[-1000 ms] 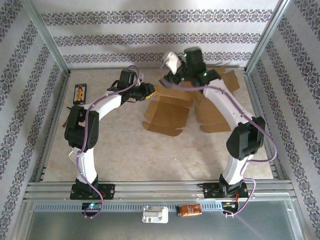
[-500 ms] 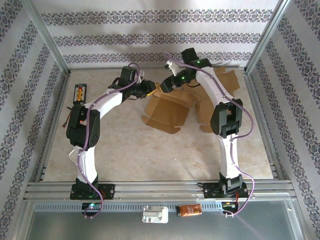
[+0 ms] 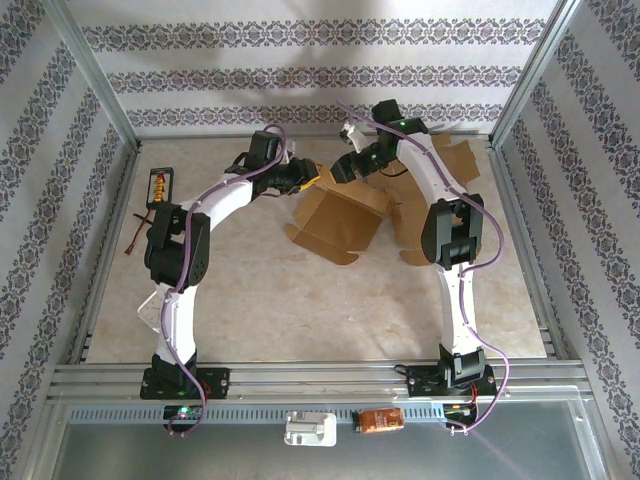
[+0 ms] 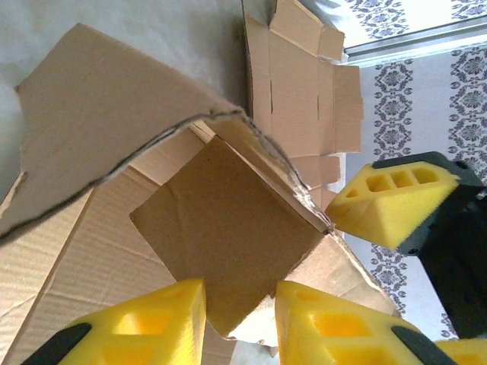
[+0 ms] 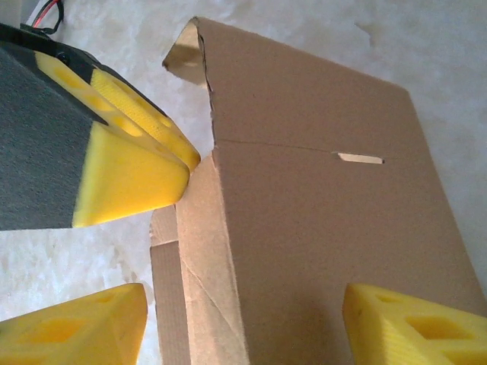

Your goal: Fold the paper box

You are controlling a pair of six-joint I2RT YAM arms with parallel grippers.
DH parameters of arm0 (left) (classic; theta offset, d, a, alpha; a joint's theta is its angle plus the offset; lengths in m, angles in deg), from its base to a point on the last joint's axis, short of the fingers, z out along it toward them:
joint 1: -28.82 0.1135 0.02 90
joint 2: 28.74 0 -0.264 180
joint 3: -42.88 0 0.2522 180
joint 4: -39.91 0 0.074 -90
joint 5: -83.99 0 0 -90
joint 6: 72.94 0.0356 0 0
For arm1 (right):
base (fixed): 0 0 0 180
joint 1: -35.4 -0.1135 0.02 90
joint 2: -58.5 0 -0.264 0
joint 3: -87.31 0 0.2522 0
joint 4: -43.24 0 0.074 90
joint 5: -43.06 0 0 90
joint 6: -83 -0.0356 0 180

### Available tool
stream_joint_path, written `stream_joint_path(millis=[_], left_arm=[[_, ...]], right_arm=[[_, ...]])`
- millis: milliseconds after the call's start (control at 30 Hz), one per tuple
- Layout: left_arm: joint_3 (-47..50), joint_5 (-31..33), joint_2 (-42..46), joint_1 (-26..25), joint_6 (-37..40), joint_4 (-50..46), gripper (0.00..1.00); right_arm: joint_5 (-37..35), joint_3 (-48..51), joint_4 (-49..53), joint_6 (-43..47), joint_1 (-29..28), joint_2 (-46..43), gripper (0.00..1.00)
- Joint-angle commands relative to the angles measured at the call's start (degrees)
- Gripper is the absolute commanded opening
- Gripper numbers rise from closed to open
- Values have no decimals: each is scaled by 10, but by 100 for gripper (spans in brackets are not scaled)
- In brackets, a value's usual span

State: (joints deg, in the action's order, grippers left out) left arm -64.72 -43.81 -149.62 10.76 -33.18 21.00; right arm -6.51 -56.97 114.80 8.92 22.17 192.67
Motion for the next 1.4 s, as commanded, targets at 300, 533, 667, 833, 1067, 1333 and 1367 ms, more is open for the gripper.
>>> stream_joint_path(millis=[300, 533, 667, 833, 1067, 1333, 1367], left_arm=[[-25, -29, -15, -8, -30, 57, 36], [-7, 24, 29, 6, 30, 70, 51], [-14, 132, 62, 22, 197, -8, 56], [-88, 81, 8, 45, 406, -108, 56], [-236, -20, -113, 49, 532, -219, 58], [-328, -93, -199, 39, 533, -177, 62], [-335, -75, -209, 37, 522, -165, 63]], right_arm=[[-5, -34, 6, -10, 27, 34, 78], [10, -44, 4, -27, 44, 49, 72], [35, -46, 3, -37, 56, 49, 70], [75, -66, 2, -58, 70, 62, 70], [106, -118, 2, -110, 89, 97, 65], [108, -119, 0, -115, 94, 104, 64], [108, -119, 0, -115, 94, 105, 64]])
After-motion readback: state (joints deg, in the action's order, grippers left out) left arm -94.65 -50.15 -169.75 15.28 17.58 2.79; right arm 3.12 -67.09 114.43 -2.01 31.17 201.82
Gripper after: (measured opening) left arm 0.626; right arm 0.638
